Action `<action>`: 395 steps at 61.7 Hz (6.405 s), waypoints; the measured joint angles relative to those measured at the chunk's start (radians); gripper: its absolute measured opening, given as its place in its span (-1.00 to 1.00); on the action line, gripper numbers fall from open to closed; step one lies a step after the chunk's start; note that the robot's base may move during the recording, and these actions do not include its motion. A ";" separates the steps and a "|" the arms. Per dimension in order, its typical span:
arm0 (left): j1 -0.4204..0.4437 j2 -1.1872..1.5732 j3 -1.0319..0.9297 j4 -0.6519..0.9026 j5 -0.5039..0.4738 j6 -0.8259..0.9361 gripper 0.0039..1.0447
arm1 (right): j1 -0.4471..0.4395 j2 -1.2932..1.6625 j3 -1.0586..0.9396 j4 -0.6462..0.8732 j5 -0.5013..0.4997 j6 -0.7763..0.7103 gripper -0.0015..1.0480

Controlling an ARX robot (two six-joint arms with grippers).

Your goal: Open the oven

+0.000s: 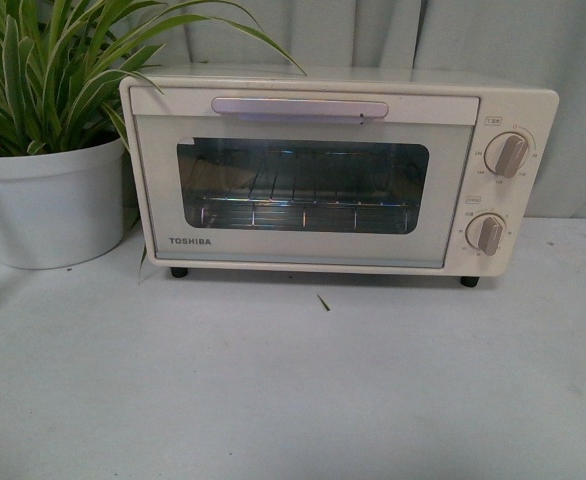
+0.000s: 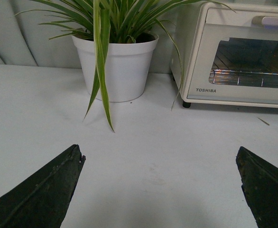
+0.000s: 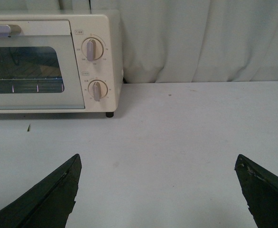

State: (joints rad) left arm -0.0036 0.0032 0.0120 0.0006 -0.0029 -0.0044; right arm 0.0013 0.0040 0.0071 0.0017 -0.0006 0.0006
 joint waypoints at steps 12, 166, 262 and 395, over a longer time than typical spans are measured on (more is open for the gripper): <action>0.000 0.000 0.000 0.000 0.000 0.000 0.88 | 0.000 0.000 0.000 0.000 0.000 0.000 0.82; -0.417 1.645 0.599 0.561 -0.202 -1.223 0.88 | 0.455 1.384 1.029 0.055 0.247 0.200 0.82; -0.399 1.634 0.587 0.566 -0.180 -1.223 0.88 | 0.490 1.691 1.329 -0.102 0.361 0.199 0.82; -0.428 1.611 0.541 0.488 -0.446 -0.709 0.88 | 0.337 1.125 0.641 0.153 0.087 0.269 0.82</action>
State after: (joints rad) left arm -0.4313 1.6146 0.5529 0.4881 -0.4492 -0.7132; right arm 0.3386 1.1294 0.6483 0.1551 0.0868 0.2691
